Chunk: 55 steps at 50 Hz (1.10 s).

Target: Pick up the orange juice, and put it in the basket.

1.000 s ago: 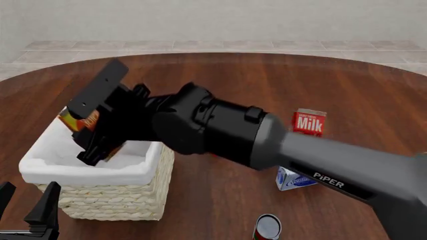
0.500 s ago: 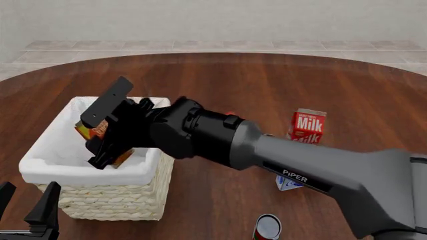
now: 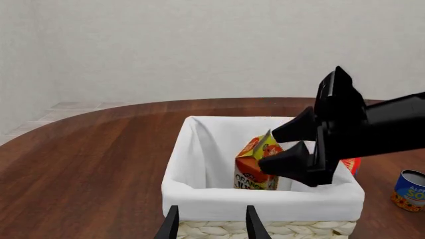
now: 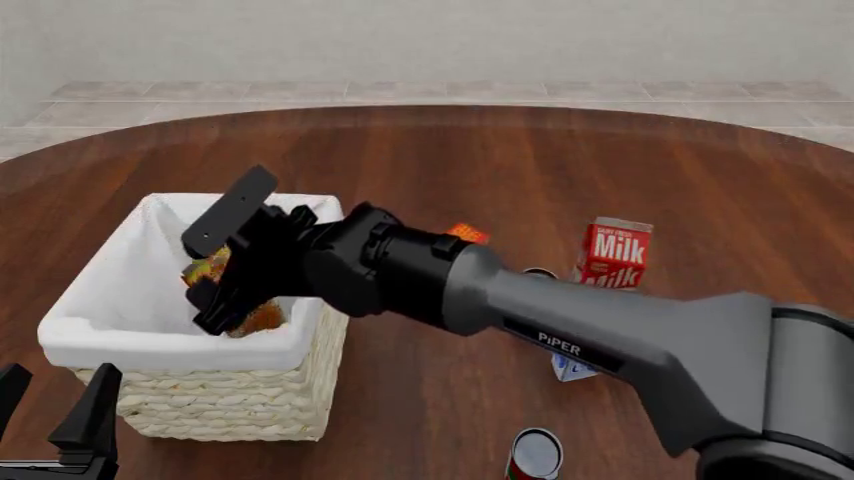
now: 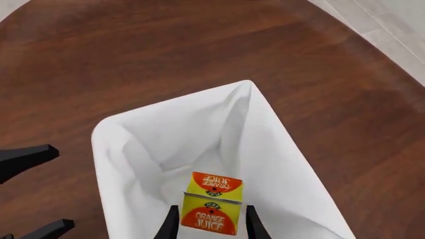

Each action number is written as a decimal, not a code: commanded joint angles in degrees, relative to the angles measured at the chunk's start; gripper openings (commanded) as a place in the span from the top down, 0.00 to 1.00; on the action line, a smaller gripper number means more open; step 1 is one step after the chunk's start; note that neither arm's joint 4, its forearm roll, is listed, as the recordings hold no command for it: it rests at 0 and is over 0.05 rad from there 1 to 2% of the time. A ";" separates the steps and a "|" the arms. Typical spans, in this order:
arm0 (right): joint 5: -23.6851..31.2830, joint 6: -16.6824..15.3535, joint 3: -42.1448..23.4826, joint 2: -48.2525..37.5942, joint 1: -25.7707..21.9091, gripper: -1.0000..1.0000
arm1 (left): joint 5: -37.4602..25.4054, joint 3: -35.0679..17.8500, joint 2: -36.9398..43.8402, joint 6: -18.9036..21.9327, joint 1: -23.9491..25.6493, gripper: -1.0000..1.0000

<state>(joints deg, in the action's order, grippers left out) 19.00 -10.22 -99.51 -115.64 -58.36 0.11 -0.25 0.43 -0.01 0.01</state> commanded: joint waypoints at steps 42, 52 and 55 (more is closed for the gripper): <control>2.47 -0.14 -2.74 7.15 -0.70 0.00 | 0.00 0.00 0.00 0.00 0.00 0.00; 3.29 -0.91 -3.39 10.55 -1.32 0.00 | 0.00 0.00 0.00 0.00 0.00 0.00; 3.66 -1.15 -3.80 11.52 -1.31 0.00 | 0.00 0.00 0.00 0.00 0.00 0.00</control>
<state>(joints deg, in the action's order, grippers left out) 21.77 -10.66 -102.51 -107.20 -59.31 0.11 -0.25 0.43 -0.01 0.01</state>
